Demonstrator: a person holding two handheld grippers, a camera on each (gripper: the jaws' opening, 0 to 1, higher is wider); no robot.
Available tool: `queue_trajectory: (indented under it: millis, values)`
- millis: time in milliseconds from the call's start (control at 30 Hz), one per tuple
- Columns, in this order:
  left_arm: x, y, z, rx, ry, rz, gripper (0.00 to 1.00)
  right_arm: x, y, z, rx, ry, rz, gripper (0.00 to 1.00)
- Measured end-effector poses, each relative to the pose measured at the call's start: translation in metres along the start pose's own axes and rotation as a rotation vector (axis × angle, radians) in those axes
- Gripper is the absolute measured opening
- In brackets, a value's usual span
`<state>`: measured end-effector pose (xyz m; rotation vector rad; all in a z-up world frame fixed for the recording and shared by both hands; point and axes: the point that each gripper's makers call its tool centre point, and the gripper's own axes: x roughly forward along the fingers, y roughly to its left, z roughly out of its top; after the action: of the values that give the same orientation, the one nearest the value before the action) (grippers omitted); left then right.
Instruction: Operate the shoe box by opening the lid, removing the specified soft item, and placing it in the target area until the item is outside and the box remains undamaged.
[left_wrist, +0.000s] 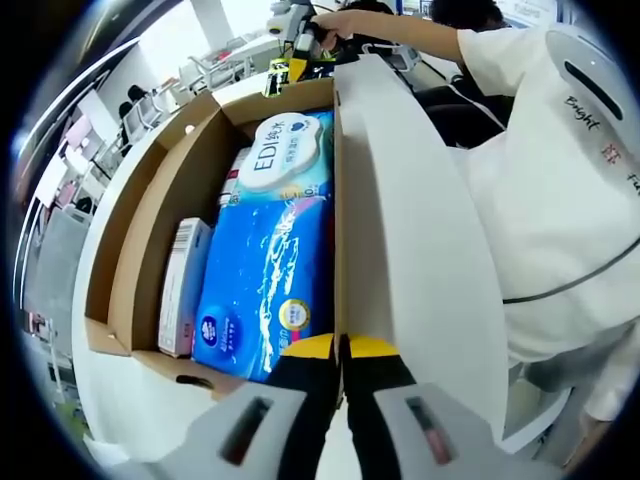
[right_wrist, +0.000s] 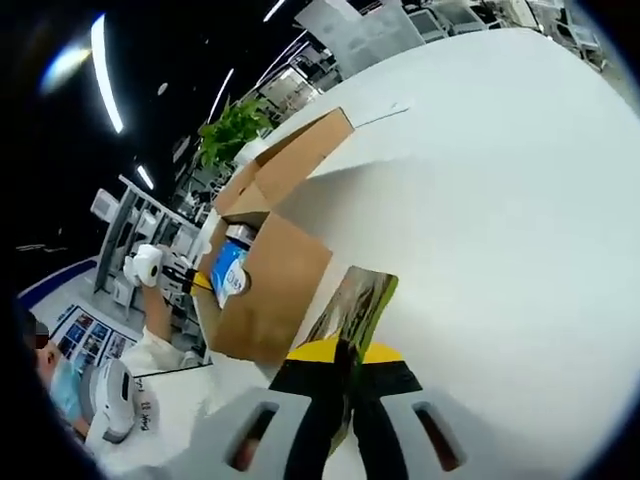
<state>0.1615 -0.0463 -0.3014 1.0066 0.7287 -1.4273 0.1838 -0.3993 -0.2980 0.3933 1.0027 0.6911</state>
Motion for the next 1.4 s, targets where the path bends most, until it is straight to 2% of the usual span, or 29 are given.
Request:
queue_trajectory:
  millis: [167,267,467,700,833,967,1167,1267,1333,1367,1400]
  values:
    - [0.000,0.000,0.000,0.001,0.000,0.001,0.02,0.005,0.006,-0.007,-0.076,-0.021,-0.020,0.04]
    - [0.000,0.000,0.000,0.001,0.001,0.000,0.02,0.001,-0.005,-0.001,-0.090,-0.027,-0.024,0.07]
    - [0.000,0.000,0.000,0.004,-0.001,0.001,0.02,-0.007,-0.022,0.012,-0.077,-0.070,-0.027,0.15]
    - [0.000,0.000,0.000,0.007,-0.002,0.001,0.02,-0.011,-0.035,0.015,-0.081,-0.087,-0.064,0.15]
    - [0.000,0.000,0.000,0.009,-0.003,0.003,0.02,-0.009,-0.036,0.011,-0.064,-0.088,-0.063,0.15]
    - [0.000,0.000,0.000,0.007,-0.002,0.001,0.02,-0.004,-0.027,0.003,-0.057,-0.097,-0.077,0.15]
    - [0.000,0.000,0.000,0.008,-0.003,0.002,0.02,-0.003,-0.028,-0.002,-0.043,-0.120,-0.108,0.15]
    - [0.000,0.000,0.000,0.009,-0.003,0.001,0.02,-0.008,-0.036,0.001,-0.051,-0.164,-0.170,0.16]
    - [0.000,0.000,0.000,0.010,-0.002,0.001,0.02,-0.013,-0.037,0.005,-0.027,-0.198,-0.164,0.15]
    - [0.000,0.000,0.000,0.010,-0.002,0.001,0.02,-0.016,-0.035,0.009,-0.009,-0.228,-0.135,0.15]
    - [0.000,0.000,0.000,0.009,-0.002,0.002,0.02,-0.018,-0.035,0.012,-0.028,-0.233,-0.114,0.15]
